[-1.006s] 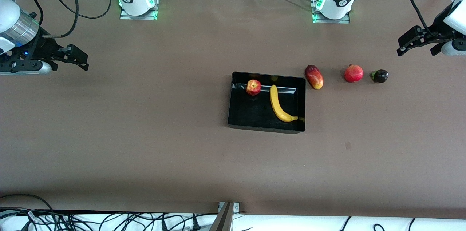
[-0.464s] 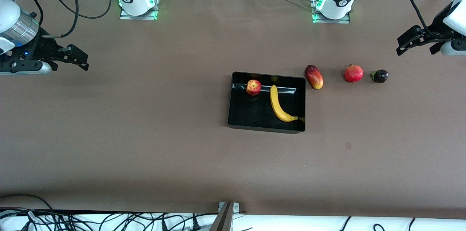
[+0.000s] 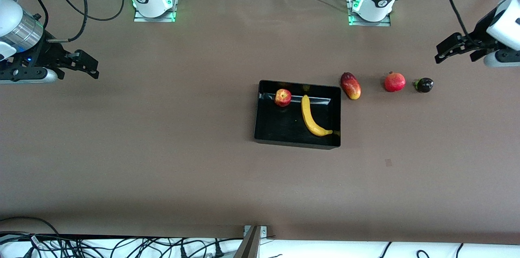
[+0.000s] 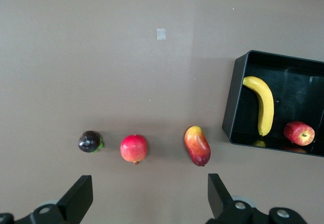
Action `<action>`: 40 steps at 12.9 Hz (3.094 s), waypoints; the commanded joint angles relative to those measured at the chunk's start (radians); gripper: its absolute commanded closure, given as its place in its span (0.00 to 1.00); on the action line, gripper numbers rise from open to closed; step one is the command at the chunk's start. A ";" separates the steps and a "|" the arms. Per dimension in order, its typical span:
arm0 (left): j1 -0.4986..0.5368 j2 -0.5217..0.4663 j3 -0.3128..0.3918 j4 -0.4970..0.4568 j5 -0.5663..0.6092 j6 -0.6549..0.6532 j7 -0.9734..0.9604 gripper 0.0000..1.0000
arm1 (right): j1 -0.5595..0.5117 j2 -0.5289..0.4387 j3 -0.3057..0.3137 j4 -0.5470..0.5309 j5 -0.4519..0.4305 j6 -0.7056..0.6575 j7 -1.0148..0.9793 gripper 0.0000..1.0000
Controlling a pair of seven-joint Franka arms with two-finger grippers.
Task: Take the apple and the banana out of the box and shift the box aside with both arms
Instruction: 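Move the left gripper from rest toward the black box, then lower the left gripper into the box over the red apple, then close the left gripper on the red apple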
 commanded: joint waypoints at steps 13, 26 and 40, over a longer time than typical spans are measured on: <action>-0.304 0.558 -0.221 -0.032 0.036 0.462 -0.926 0.00 | -0.015 0.004 0.012 0.014 -0.007 -0.004 -0.005 0.00; -0.476 0.723 -0.220 -0.039 -0.023 0.735 -1.040 0.00 | -0.015 0.004 0.012 0.012 -0.005 -0.007 -0.005 0.00; -0.467 0.721 -0.220 -0.027 0.000 0.714 -1.058 0.90 | -0.013 0.004 0.012 0.012 -0.005 -0.004 -0.005 0.00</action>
